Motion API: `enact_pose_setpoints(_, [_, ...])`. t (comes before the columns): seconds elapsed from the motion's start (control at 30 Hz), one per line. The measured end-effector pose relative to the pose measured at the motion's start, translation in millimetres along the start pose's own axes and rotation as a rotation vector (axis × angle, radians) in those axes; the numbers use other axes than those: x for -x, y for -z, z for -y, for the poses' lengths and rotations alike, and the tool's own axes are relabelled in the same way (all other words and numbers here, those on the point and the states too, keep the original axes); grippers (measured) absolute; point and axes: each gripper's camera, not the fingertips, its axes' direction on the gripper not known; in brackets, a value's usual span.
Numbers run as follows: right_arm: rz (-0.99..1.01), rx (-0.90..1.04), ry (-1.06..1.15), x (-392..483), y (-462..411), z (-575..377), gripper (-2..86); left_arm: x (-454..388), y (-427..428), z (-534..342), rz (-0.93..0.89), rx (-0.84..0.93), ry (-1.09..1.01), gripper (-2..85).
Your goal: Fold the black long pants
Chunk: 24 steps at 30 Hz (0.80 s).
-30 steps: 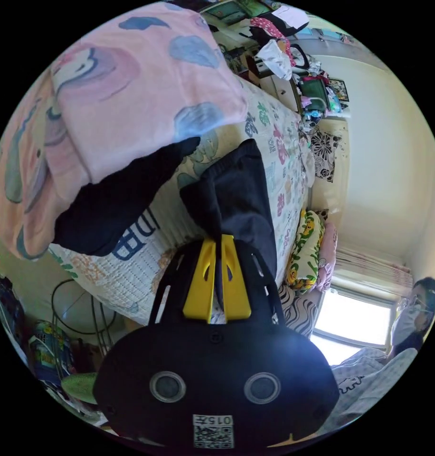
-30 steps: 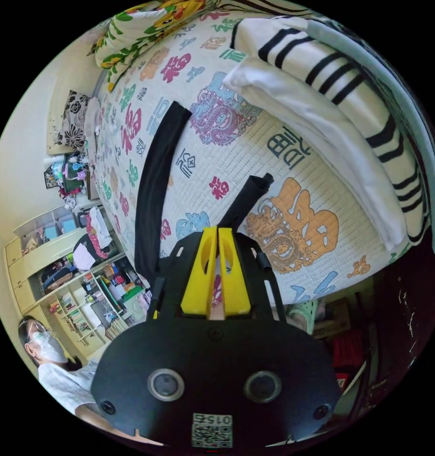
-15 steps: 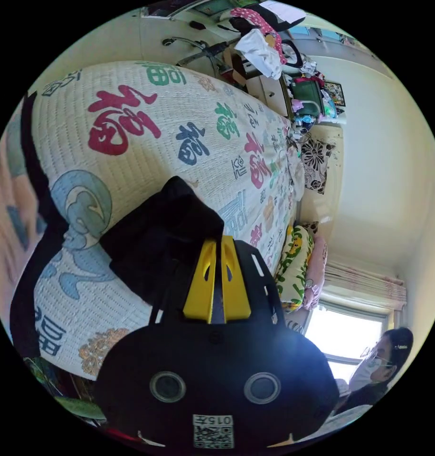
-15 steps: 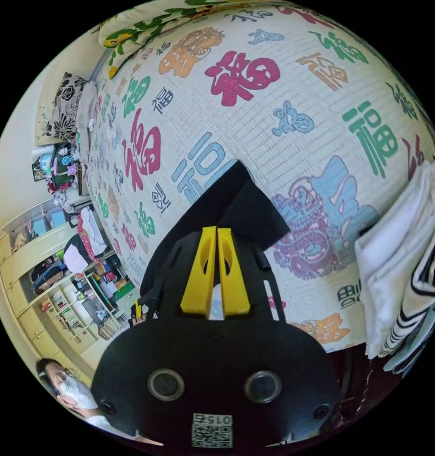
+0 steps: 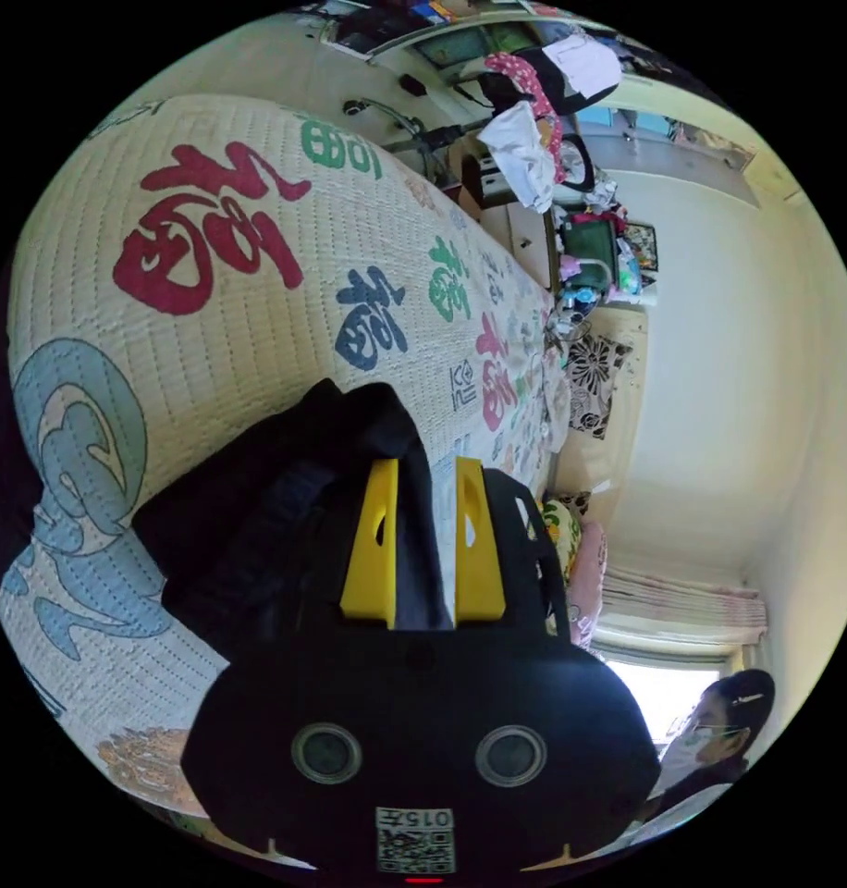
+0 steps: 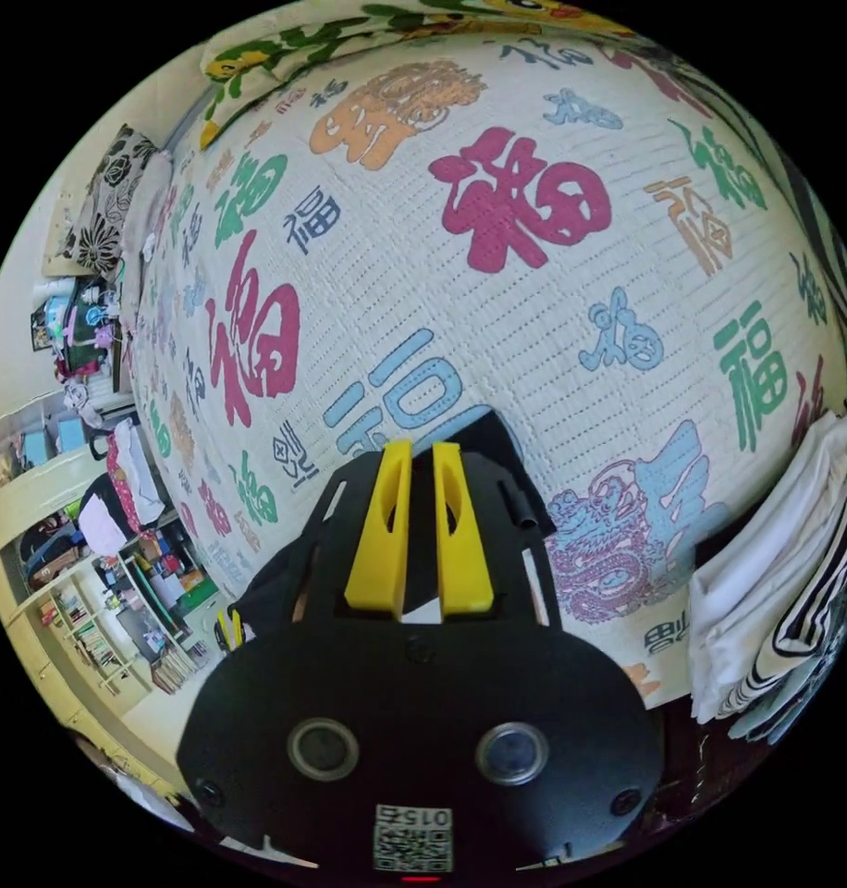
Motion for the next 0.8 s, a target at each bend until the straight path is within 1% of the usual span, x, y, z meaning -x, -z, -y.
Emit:
enact_pose_setpoints(0.03, [0.031,-0.067,0.004,-0.4,9.4,-0.7,5.8,-7.2,-4.6,-9.5,-0.104,-0.017,0.023,9.9])
enact_pose_setpoints(0.07, [0.092,-0.102,0.028,-0.5,15.2,-2.3,6.1,-12.1,-7.9,-15.0,-0.145,-0.021,0.022,10.2])
enact_pose_setpoints(0.1, [0.114,-0.100,0.038,-0.2,15.8,-3.1,6.3,-25.6,-16.1,-27.3,-0.181,-0.010,-0.010,10.2])
enact_pose_setpoints(0.13, [0.137,-0.071,0.067,1.6,13.3,-5.1,7.1,-42.3,-25.8,-41.2,-0.167,0.013,-0.069,9.8])
enact_pose_setpoints(0.17, [0.120,-0.046,0.092,4.1,9.1,-9.1,8.0,-51.1,-31.3,-49.0,-0.138,0.025,-0.096,9.9])
enact_pose_setpoints(0.23, [0.062,-0.050,0.116,7.8,4.8,-18.2,8.5,-90.4,-54.4,-82.9,0.041,0.033,-0.246,9.9])
enact_pose_setpoints(0.27, [0.029,-0.073,0.134,12.1,4.1,-25.2,8.4,-99.8,-60.4,-91.1,0.081,0.029,-0.281,9.9])
enact_pose_setpoints(0.3, [0.018,-0.089,0.159,16.2,4.4,-28.9,8.4,-118.7,-74.9,-108.5,0.144,0.027,-0.359,9.4])
enact_pose_setpoints(0.33, [-0.001,-0.105,0.257,30.1,3.7,-36.3,8.1,-138.3,-97.3,-126.7,0.183,0.094,-0.468,8.9])
enact_pose_setpoints(0.37, [-0.039,-0.091,0.387,50.4,-0.3,-43.9,8.0,-148.0,-111.9,-136.0,0.197,0.163,-0.528,8.8])
enact_pose_setpoints(0.4, [-0.061,-0.075,0.460,62.3,-3.7,-48.1,7.9,-166.3,-146.1,-156.5,0.226,0.347,-0.648,8.8])
enact_pose_setpoints(0.43, [-0.098,-0.033,0.612,88.4,-12.8,-57.9,7.8,-182.6,-181.4,-180.6,0.270,0.520,-0.769,9.2])
enact_pose_setpoints(0.47, [-0.133,0.008,0.758,115.8,-23.6,-69.0,7.7,-190.0,-198.1,-193.9,0.299,0.589,-0.833,9.3])
enact_pose_setpoints(0.5, [-0.151,0.026,0.836,130.3,-29.7,-75.3,7.6,-203.5,-229.9,-221.4,0.349,0.710,-0.965,9.5])
enact_pose_setpoints(0.53, [-0.189,0.060,0.973,156.7,-42.1,-86.9,7.4,-214.6,-259.6,-248.6,0.386,0.815,-1.091,9.8])
enact_pose_setpoints(0.57, [-0.217,0.092,1.086,180.2,-54.9,-96.6,7.3,-219.2,-274.0,-261.8,0.403,0.871,-1.148,9.9])
enact_pose_setpoints(0.6, [-0.224,0.108,1.132,190.5,-61.4,-100.4,7.3,-226.4,-301.1,-285.4,0.442,0.971,-1.233,10.2])
enact_pose_setpoints(0.63, [-0.243,0.153,1.212,208.5,-75.1,-106.3,7.2,-232.6,-324.4,-305.5,0.485,1.035,-1.303,10.2])
enact_pose_setpoints(0.67, [-0.293,0.191,1.269,222.2,-89.6,-109.9,7.2,-235.7,-334.3,-314.1,0.515,1.041,-1.335,10.0])
enact_pose_setpoints(0.73, [-0.386,0.244,1.336,234.2,-111.9,-112.6,6.7,-247.1,-366.8,-343.0,0.593,1.056,-1.437,8.4])
enact_pose_setpoints(0.77, [-0.448,0.292,1.349,238.1,-125.5,-111.8,6.2,-249.3,-374.0,-349.1,0.611,1.074,-1.450,7.7])
enact_pose_setpoints(0.8, [-0.457,0.298,1.353,240.2,-128.4,-111.3,5.8,-255.4,-385.2,-359.3,0.641,1.087,-1.480,6.4])
